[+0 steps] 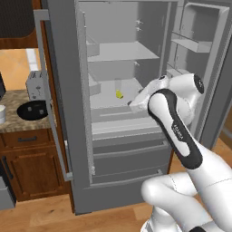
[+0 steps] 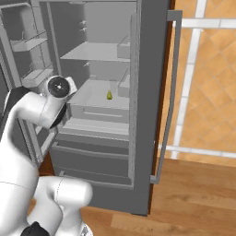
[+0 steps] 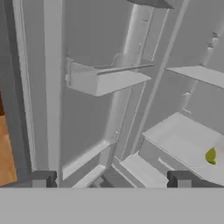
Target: Grab a lemon wedge from the fridge and one ice cube from the ice bowl, and put them in the glass of lemonade.
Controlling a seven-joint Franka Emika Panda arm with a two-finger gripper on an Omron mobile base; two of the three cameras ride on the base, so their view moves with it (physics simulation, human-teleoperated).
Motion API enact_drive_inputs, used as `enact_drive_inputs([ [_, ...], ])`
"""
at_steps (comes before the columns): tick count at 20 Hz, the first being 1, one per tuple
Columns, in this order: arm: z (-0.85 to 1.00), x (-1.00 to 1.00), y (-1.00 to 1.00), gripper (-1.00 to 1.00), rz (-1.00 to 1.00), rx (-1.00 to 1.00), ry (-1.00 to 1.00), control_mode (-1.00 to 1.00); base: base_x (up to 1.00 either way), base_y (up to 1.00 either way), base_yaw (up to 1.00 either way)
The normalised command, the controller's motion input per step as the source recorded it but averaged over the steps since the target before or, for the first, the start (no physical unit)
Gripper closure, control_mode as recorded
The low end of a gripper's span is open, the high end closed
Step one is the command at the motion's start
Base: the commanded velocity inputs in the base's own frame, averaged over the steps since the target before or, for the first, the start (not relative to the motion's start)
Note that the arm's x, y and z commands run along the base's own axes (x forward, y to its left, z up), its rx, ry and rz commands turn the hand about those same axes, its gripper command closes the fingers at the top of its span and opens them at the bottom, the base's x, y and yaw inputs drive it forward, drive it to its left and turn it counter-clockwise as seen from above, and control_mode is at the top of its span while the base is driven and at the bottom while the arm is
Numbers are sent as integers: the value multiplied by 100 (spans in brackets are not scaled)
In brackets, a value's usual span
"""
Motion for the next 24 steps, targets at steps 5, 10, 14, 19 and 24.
enact_drive_inputs([
  [5,1,-3,-58,-100,-57,1,54,-100,0,0,0],
  [10,7,-50,-71,-100,-45,2,38,-100,0,0,0],
  [14,-25,-86,-34,-100,-16,0,-3,-100,0,0,0],
  [19,-7,-50,1,-100,0,0,-7,-100,0,0,0],
  [24,5,-65,0,-100,1,0,-4,-100,0,0,0],
])
